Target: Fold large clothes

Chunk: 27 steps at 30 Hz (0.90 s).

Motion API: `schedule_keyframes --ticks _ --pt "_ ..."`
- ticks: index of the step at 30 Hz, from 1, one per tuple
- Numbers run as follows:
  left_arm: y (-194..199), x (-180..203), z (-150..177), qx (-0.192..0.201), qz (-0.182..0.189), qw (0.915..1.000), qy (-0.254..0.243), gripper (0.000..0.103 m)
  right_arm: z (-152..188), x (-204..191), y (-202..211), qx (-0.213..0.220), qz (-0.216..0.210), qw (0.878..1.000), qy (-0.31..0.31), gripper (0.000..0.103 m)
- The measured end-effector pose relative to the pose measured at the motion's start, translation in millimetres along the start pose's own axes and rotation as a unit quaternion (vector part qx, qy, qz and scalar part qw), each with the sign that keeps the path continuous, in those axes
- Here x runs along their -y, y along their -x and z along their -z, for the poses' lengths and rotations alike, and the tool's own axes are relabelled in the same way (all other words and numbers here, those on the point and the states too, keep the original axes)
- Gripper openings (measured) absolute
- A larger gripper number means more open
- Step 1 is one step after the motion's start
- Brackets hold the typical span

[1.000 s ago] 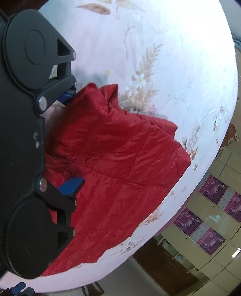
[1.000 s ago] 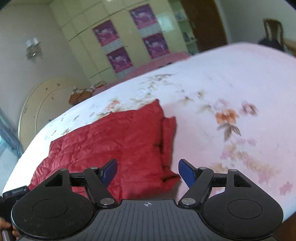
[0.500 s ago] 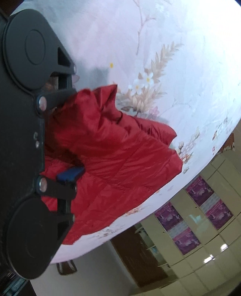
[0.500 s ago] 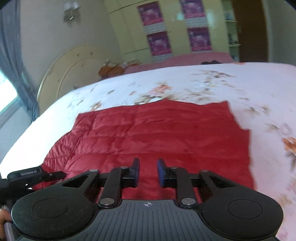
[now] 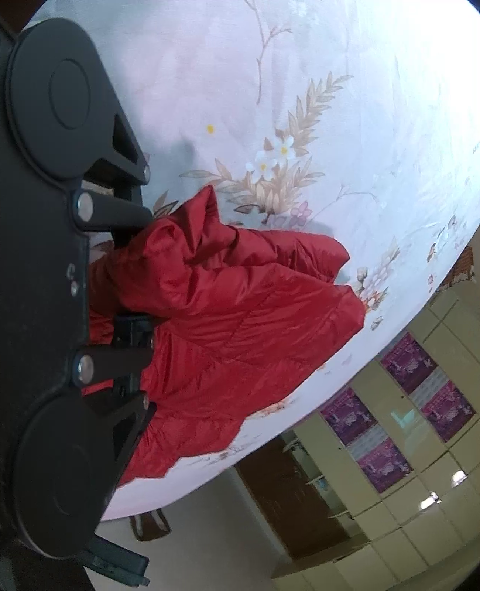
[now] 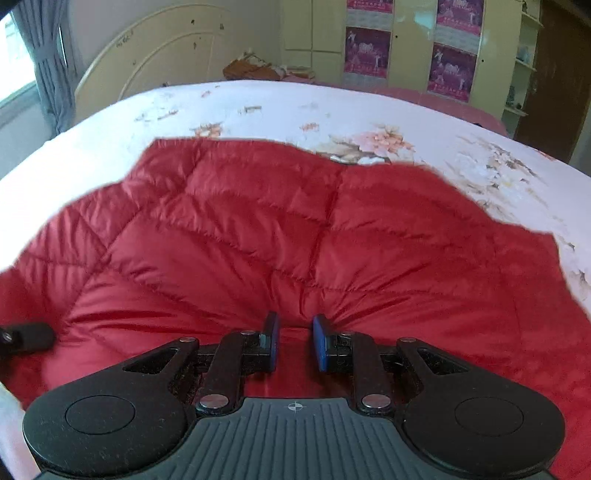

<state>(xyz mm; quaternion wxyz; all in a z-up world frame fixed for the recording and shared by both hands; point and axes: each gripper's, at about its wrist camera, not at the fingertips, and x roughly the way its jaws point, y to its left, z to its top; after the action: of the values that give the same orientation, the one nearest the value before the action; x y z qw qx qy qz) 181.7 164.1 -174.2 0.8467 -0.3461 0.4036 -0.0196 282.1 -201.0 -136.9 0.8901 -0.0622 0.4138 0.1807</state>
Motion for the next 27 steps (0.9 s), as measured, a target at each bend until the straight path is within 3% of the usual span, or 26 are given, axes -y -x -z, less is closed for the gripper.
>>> schedule_keyframes --ticks 3,7,11,14,20,27 --pt "-7 -9 -2 -0.019 -0.004 0.9997 0.017 0.035 -4 4 8 -0.001 -0.005 1.0 -0.013 0.021" --pt "-7 -12 -4 -0.026 0.002 0.9992 0.029 0.035 4 -4 36 0.001 -0.012 1.0 -0.001 0.021" --pt "-7 -10 -4 -0.02 0.008 0.9995 0.025 0.026 20 -22 41 -0.017 -0.002 0.999 0.039 0.021" --pt "-3 -5 -4 -0.007 0.007 0.9999 0.01 0.021 24 -21 27 -0.032 -0.002 0.999 0.032 0.021" --pt "16 29 -7 0.034 0.015 0.997 -0.068 0.017 28 -15 18 -0.03 -0.012 0.999 0.015 0.02" --pt "28 101 -3 0.053 0.036 0.9811 -0.183 0.017 37 -4 23 -0.007 -0.045 0.999 -0.019 0.02"
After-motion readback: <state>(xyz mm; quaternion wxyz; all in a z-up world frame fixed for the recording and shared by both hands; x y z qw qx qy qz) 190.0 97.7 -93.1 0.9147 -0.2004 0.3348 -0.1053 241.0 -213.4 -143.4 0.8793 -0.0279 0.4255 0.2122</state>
